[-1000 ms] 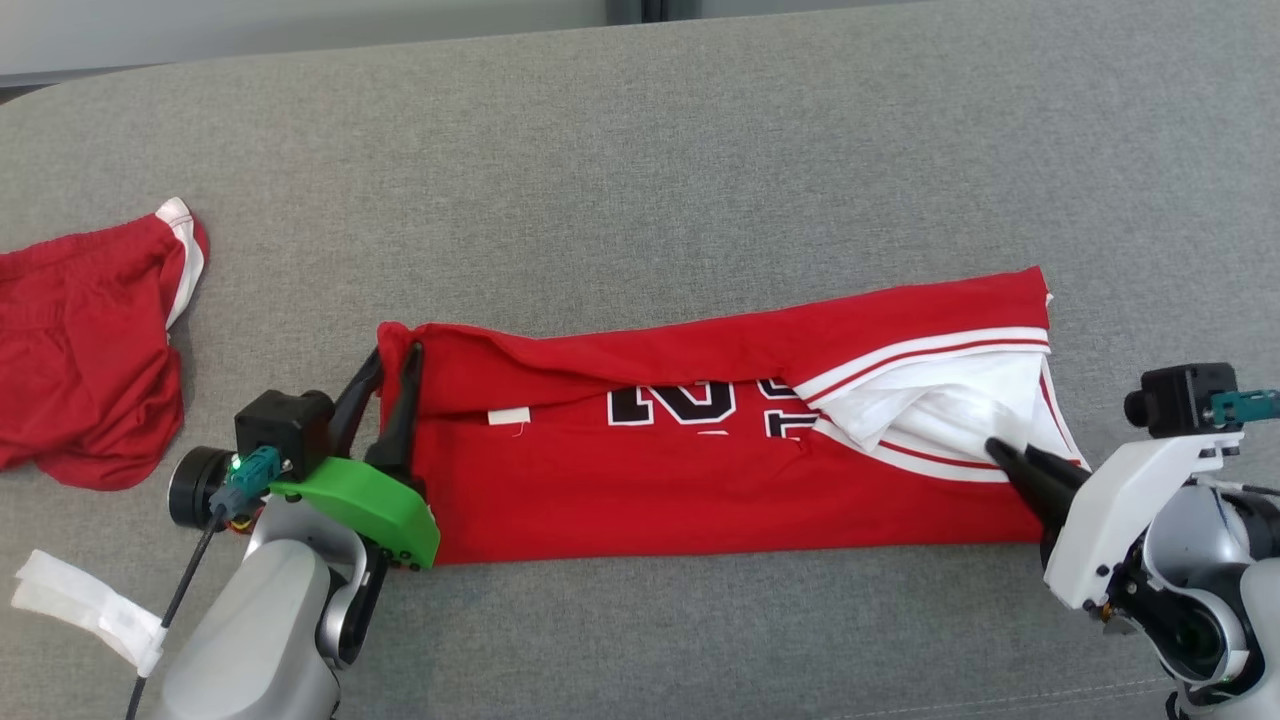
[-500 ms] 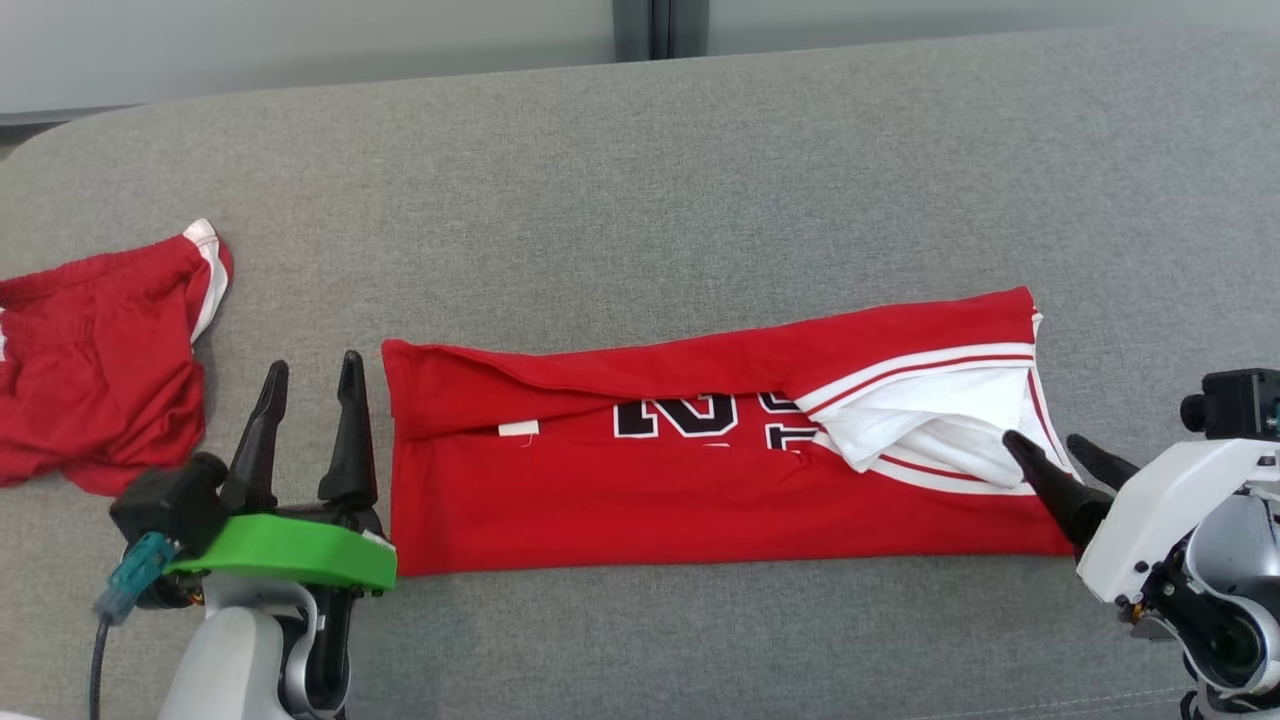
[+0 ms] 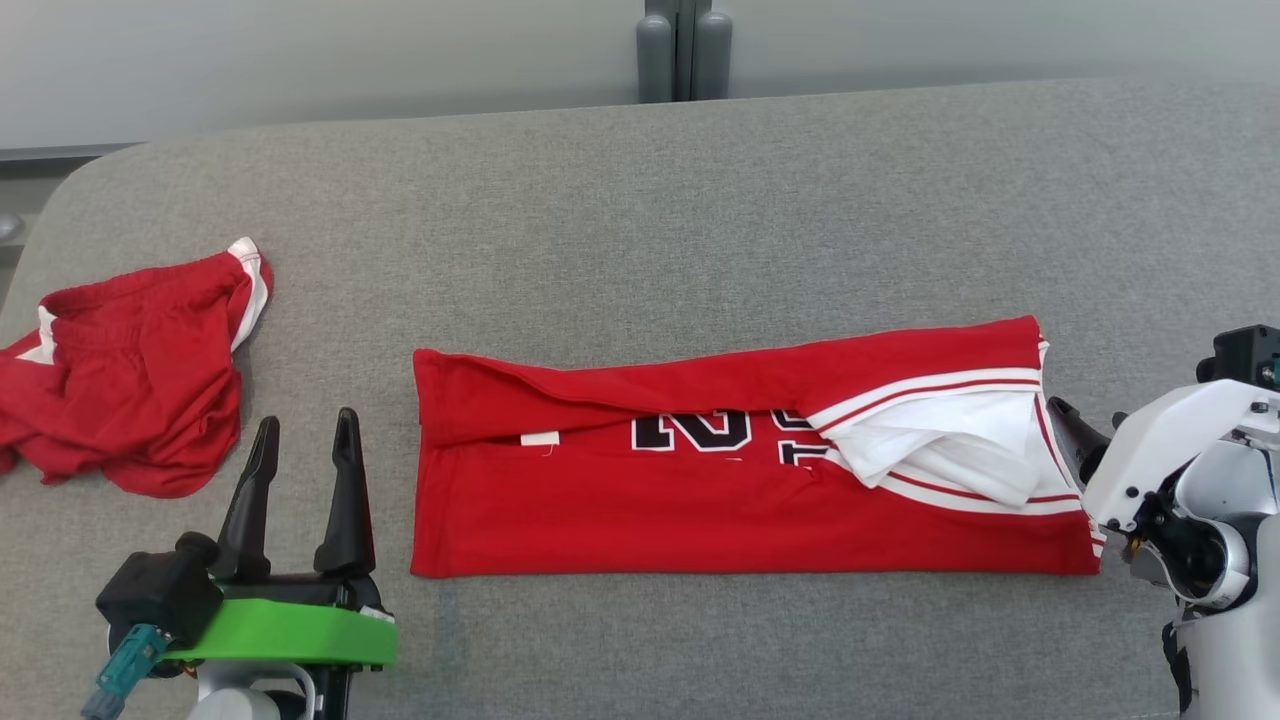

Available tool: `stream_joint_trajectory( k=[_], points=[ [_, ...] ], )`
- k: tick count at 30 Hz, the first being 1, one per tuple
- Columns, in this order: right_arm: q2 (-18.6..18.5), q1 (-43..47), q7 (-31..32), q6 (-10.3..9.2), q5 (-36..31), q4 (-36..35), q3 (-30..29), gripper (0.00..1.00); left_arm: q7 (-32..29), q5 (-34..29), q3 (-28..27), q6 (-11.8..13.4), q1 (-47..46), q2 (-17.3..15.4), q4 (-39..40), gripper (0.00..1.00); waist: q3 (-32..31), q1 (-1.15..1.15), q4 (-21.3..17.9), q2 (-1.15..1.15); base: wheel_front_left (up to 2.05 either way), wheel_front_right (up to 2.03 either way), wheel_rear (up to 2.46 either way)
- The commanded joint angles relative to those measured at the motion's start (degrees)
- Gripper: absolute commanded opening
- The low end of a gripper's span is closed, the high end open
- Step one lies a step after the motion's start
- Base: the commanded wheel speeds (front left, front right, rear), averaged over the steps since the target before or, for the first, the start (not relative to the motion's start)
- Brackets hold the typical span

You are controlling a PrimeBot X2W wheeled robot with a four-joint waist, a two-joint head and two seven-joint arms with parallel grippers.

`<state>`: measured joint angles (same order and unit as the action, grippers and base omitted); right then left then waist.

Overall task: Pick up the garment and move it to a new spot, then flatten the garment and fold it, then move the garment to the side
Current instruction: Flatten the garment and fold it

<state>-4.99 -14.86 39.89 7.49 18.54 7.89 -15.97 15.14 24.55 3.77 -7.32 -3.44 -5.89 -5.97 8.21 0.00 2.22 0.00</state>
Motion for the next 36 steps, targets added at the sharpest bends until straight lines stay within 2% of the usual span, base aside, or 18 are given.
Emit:
stream_joint_trajectory(
  k=[1,12,23,24,25,27,29,36],
  points=[
    [-0.13,-1.33,-0.61,-0.01,-0.78,1.94,-0.23,1.00,-0.02,-0.27,0.20,-0.21,0.96,-0.41,0.01,1.00,0.00,0.00,0.41,0.00,0.00,0.00,0.00],
    [-0.93,-10.09,-4.88,-0.01,-4.72,20.40,-0.08,1.00,-0.02,-0.83,0.03,-0.18,-0.11,-1.67,-2.68,1.00,1.27,0.00,1.57,0.00,0.00,0.00,0.00],
    [-0.45,-13.04,-5.75,0.00,-4.72,31.28,0.33,1.00,-0.02,-0.35,-1.27,-0.19,-0.67,-2.00,-2.74,1.00,1.59,0.00,3.22,0.00,0.00,0.00,0.00],
    [-0.35,-13.19,-5.97,0.01,-4.55,31.72,0.99,0.36,-0.02,-0.34,-1.29,-0.19,-0.64,-2.08,-2.80,1.00,1.55,0.00,3.22,0.00,0.00,0.00,0.00],
    [-0.51,-13.40,-6.40,0.01,-4.57,32.00,1.40,0.00,-0.02,-0.30,-1.27,-0.19,-0.55,-2.13,-2.89,1.00,1.50,0.00,3.20,0.00,0.00,0.00,0.00],
    [-1.45,-13.81,-7.24,0.00,-4.58,32.22,1.81,0.00,-0.02,-0.23,-0.95,-0.19,-0.26,-2.25,-3.10,1.00,1.32,0.00,3.16,0.00,0.00,0.00,0.00],
    [-3.88,-14.22,-9.23,-0.08,-5.54,31.62,0.86,0.00,-0.02,-0.10,-0.73,-0.19,0.05,-2.25,-3.20,1.00,0.94,0.00,3.13,0.00,0.00,0.00,0.00],
    [-10.17,-13.03,-11.79,-0.06,-9.53,28.45,-5.73,0.00,-0.02,0.19,0.09,-0.19,1.70,-2.13,-3.55,1.00,-0.63,0.00,2.62,0.00,0.00,0.00,0.00]
  ],
)
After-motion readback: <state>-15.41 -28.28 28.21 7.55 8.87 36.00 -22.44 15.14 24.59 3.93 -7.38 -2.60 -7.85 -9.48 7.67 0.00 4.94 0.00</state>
